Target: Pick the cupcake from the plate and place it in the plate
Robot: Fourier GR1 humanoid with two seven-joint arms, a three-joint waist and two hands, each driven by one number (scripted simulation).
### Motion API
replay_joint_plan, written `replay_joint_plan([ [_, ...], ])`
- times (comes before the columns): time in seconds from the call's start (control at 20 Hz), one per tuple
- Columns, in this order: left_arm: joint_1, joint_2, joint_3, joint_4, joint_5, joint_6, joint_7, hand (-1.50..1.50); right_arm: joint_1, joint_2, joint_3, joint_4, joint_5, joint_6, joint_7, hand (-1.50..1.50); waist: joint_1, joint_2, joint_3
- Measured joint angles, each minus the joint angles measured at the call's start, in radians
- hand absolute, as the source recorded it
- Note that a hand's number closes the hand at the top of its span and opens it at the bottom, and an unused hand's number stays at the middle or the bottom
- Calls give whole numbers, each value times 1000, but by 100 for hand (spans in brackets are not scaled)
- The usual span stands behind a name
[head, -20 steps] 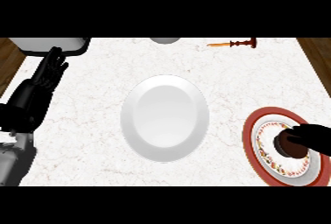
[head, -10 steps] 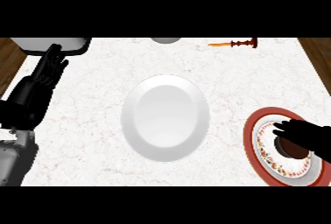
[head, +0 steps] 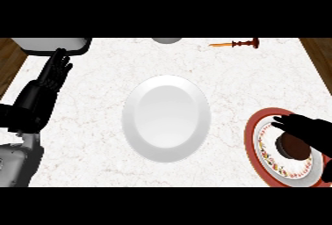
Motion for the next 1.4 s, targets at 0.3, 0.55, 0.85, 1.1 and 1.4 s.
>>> replay_joint_plan([
  [0.3,0,-17,26,-32,-18,-22,39,0,-35,76,-7,105,101,12,-53,-150,0,-1,0],
  [0.55,-20,-38,42,-10,-45,-36,38,0,-67,136,-23,226,191,-24,-85,-150,-1,0,0],
  [0.85,-14,-52,60,-31,-55,-56,57,0,-99,215,-47,334,262,-105,-122,150,-1,-2,-3],
  [1.1,-10,-55,71,-23,-55,-71,45,0,-113,264,-93,362,258,-251,-190,150,-2,-3,-5],
  [1.4,32,-46,105,-28,-68,-41,55,0,-6,355,-240,343,208,-317,110,150,-107,-36,-18],
])
